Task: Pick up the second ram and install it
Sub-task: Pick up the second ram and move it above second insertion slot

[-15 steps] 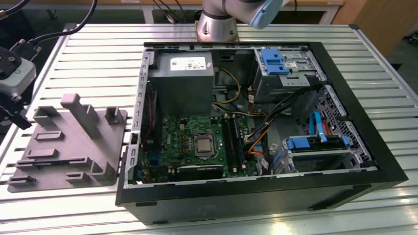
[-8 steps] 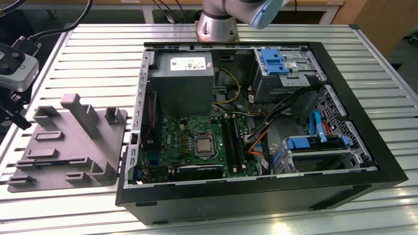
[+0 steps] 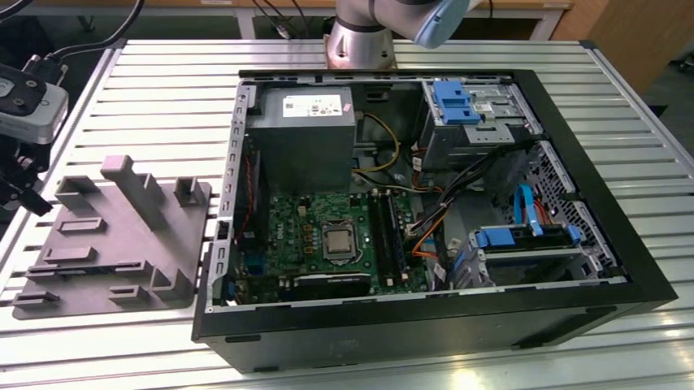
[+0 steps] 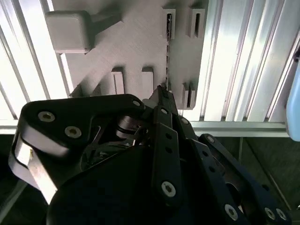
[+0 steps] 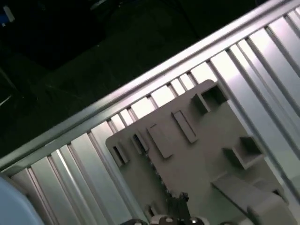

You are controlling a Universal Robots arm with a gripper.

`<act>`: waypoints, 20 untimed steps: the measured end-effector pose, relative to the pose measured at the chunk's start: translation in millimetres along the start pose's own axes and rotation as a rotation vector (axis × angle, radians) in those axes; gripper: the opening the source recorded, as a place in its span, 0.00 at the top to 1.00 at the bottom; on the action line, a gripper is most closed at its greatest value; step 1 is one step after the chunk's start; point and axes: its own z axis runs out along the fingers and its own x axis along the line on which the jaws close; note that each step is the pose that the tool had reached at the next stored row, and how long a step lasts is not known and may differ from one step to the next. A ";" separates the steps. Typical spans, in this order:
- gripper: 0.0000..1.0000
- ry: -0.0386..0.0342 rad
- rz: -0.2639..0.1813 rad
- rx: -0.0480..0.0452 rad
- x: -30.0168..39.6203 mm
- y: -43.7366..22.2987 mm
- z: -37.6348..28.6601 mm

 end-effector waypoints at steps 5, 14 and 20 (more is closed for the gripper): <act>0.89 0.0031 -0.070 -0.0016 0.0 0.0 0.5; 0.89 0.0088 -0.196 -0.0046 0.1 0.0 1.3; 0.89 0.0129 -0.289 -0.0067 0.1 0.0 1.9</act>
